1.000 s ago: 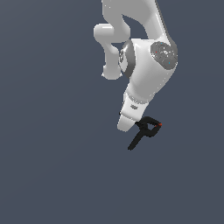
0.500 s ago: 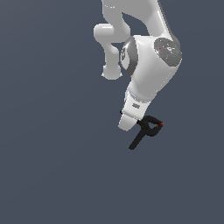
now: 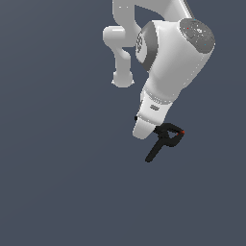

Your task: Pick up the object and move it to a goal position.

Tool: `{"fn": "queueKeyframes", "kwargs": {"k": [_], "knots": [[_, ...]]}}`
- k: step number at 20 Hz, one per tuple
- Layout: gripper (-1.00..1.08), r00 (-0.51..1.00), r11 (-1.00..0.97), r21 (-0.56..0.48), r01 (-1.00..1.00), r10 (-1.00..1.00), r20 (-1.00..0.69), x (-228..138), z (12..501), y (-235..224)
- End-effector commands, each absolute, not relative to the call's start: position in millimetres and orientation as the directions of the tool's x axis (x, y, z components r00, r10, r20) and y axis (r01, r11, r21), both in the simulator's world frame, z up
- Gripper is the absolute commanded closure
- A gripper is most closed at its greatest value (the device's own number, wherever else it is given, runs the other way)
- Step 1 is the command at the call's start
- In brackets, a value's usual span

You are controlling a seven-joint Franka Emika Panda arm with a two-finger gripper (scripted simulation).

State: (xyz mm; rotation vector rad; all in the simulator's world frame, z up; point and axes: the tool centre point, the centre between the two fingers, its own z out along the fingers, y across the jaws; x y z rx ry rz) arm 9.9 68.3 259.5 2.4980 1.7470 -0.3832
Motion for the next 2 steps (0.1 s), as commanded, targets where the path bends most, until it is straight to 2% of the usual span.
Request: {"fn": "queueKeyframes", "kwargs": {"k": [1,2], "knots": [[1.08,0.324,-0.352,-0.083,0.932,0.915,-0.241,11.5,264.4,68.8],[1.08,0.324,-0.352,-0.083,0.932,0.915,-0.241,11.6,264.5,68.8]]}}
